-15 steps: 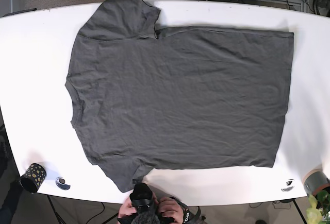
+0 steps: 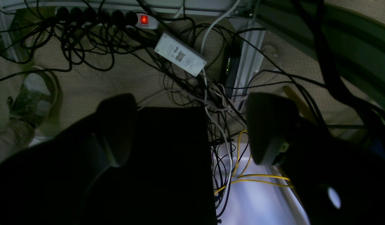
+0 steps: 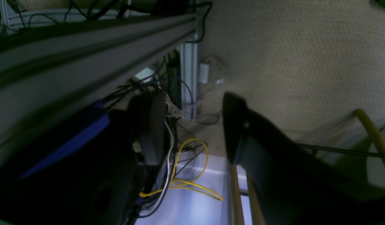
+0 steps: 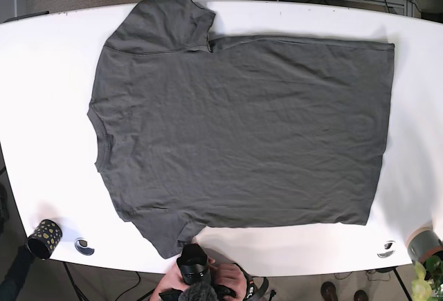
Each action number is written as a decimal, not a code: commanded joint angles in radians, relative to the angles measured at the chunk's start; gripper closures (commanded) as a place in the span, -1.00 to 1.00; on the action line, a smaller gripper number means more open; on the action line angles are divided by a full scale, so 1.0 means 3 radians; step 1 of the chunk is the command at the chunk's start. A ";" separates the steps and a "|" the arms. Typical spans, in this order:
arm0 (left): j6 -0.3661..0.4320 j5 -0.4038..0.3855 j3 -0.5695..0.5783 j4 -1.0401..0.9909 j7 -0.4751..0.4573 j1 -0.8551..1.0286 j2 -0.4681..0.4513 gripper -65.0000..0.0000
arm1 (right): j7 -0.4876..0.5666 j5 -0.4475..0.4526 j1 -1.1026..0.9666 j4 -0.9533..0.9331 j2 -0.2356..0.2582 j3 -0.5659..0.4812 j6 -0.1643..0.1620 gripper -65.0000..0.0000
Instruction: Fold the T-shirt properly
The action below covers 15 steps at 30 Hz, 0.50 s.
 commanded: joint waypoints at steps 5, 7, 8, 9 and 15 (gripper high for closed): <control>0.0013 0.0000 -0.0002 0.0034 -0.0020 0.0086 -0.0003 -0.56 | 0.0024 -0.0010 -0.0056 0.0034 0.0011 0.0001 0.0027 0.15; 0.0013 0.0000 -0.0002 0.0034 -0.0030 0.0097 -0.0003 -0.56 | 0.0024 -0.0010 -0.0056 0.0034 0.0011 0.0001 0.0027 0.15; 0.0013 0.0000 -0.0002 0.0034 -0.0087 0.0097 -0.0003 -0.56 | 0.0024 0.0001 -0.0061 0.0034 0.0016 0.0001 0.0022 0.15; 0.0013 0.0000 -0.0002 0.0034 -0.0153 0.0102 -0.0003 -0.56 | 0.0024 0.0006 -0.0087 0.0034 0.0016 0.0011 0.0022 0.15; 0.0013 -0.0005 -0.0007 0.0034 -0.0383 0.0240 -0.0013 -0.56 | 0.0029 0.0011 -0.0235 0.0213 0.0026 0.0016 0.0022 0.15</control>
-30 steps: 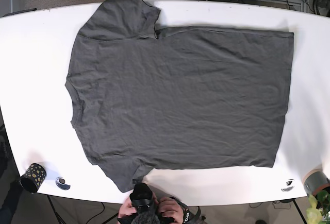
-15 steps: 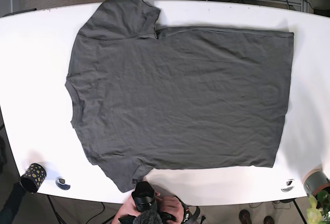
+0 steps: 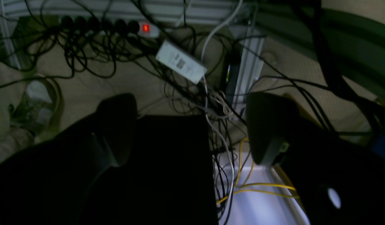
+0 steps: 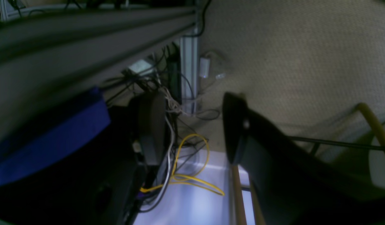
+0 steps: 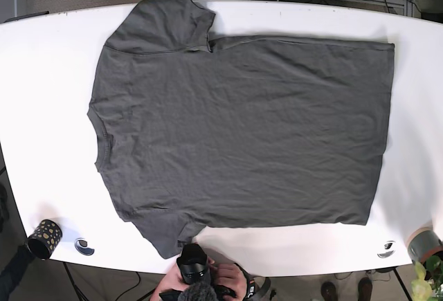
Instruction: Fold the T-shirt properly
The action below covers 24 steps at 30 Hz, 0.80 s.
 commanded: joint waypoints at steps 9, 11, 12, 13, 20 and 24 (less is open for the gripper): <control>0.0013 -0.0009 -0.0012 0.0496 -0.0017 0.0371 -0.0019 -0.56 | 0.0012 -0.0005 -0.0465 0.0638 0.0040 0.0009 0.0018 0.15; 0.0013 -0.0004 -0.0012 0.0833 -0.0002 0.0561 -0.0024 -0.56 | 0.0012 0.0001 -0.0578 0.0731 0.0056 0.0009 0.0018 0.15; 0.0013 -0.0004 -0.0012 0.0935 0.0003 0.0617 -0.0024 -0.56 | 0.0012 0.0011 -0.0613 0.0771 0.0081 0.0009 0.0018 0.15; 0.0013 -0.0004 -0.0012 0.1043 0.0003 0.0693 -0.0024 -0.56 | 0.0012 0.0016 -0.0665 0.0828 0.0091 0.0009 0.0018 0.15; 0.0013 -0.0004 -0.0012 0.1662 0.0003 0.1138 -0.0029 -0.56 | 0.0007 0.0016 -0.1099 0.1349 0.0122 0.0014 0.0018 0.15; 0.0013 -0.0004 -0.0017 0.2030 0.0003 0.1404 -0.0101 -0.56 | 0.0007 0.0021 -0.1345 0.1646 0.0194 0.0014 0.0013 0.15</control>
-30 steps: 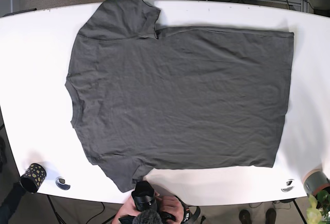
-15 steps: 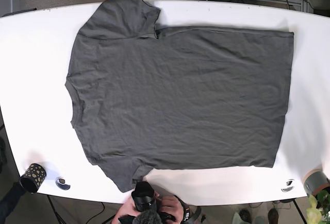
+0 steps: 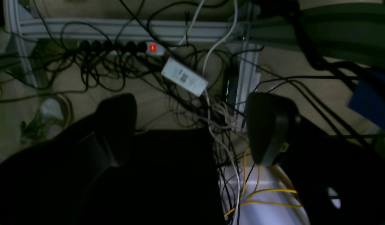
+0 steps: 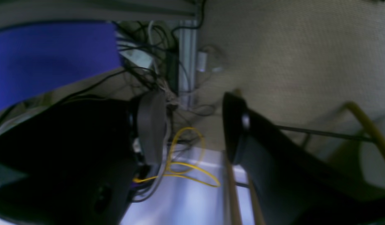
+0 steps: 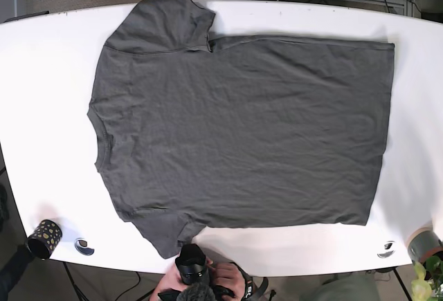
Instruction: Fold the T-shirt properly
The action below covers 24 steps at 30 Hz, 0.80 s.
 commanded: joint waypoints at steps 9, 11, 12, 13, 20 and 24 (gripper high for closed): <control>0.0006 -0.0002 -0.0014 0.1153 -0.0032 0.0790 -0.0086 -0.56 | 0.0024 0.0010 -0.0703 0.0963 0.0150 0.0066 -0.0001 0.15; 0.0006 -0.0002 -0.0014 0.1383 -0.0032 0.0938 -0.0086 -0.56 | 0.0024 0.0010 -0.0821 0.1167 0.0145 0.0143 -0.0001 0.15; 0.0006 -0.0002 -0.0014 0.1485 -0.0032 0.1010 -0.0086 -0.56 | 0.0013 0.0010 -0.0872 0.1254 0.0145 0.0169 -0.0001 0.15; 0.0006 -0.0002 -0.0019 0.1634 -0.0032 0.1107 -0.0086 -0.56 | -0.0033 0.0010 -0.0944 0.1387 0.0145 0.0215 0.0004 0.15; 0.0006 -0.0002 -0.0264 0.2411 -0.0032 0.1588 -0.0076 -0.56 | -0.0355 0.0010 -0.1271 0.2216 0.0145 0.0430 0.0035 0.15; 0.0006 -0.0007 -0.0269 0.2810 -0.0032 0.1839 -0.0086 -0.56 | -0.0360 0.0010 -0.1476 0.2645 0.0150 0.0511 0.0035 0.15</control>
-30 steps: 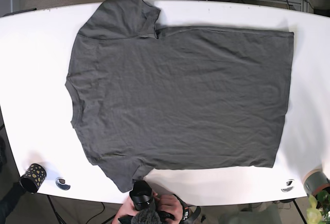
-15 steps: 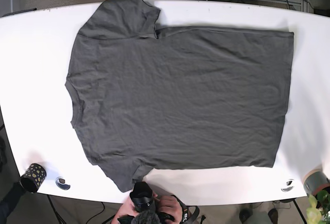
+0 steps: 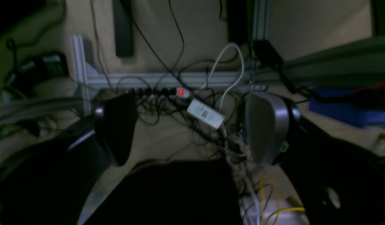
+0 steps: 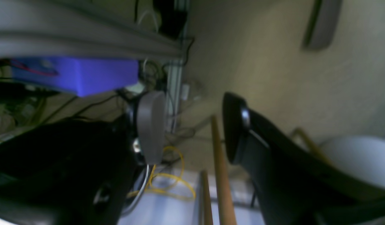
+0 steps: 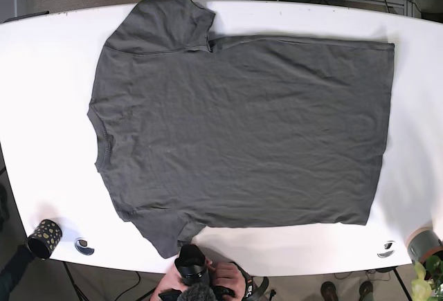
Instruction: Fold the T-shirt properly
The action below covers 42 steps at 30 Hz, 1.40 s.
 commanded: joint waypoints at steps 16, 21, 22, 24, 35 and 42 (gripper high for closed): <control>-0.0020 -0.0014 -0.0149 0.1163 -0.0032 0.0483 0.0031 -0.56 | -0.0081 -0.0003 -0.0363 0.1111 0.0010 0.0075 0.0014 0.15; -0.0020 -0.0014 -0.0175 0.1220 -0.0037 0.0306 0.0031 -0.56 | -0.0081 0.0074 -0.0133 0.1105 0.0005 0.0075 0.0014 0.15; -0.0020 -0.0014 -0.0180 0.1220 -0.0037 0.0255 0.0036 -0.57 | -0.0081 0.0145 -0.0082 0.1105 0.0010 0.0080 0.0014 0.15; -0.0020 -0.0014 -0.0180 0.1220 -0.0037 0.0168 0.0036 -0.57 | -0.0086 0.0319 0.0021 0.1105 0.0020 0.0086 0.0014 0.15; -0.0020 -0.0014 -0.0190 0.1225 -0.0037 -0.0379 0.0011 -0.72 | -0.0086 0.1107 0.0379 0.1105 0.0020 0.0382 0.0014 0.13; -0.0020 -0.0009 -0.0195 0.1220 -0.0032 -0.0661 0.0006 -0.93 | -0.0255 0.1444 0.0614 0.1100 0.0020 0.0408 0.0014 0.11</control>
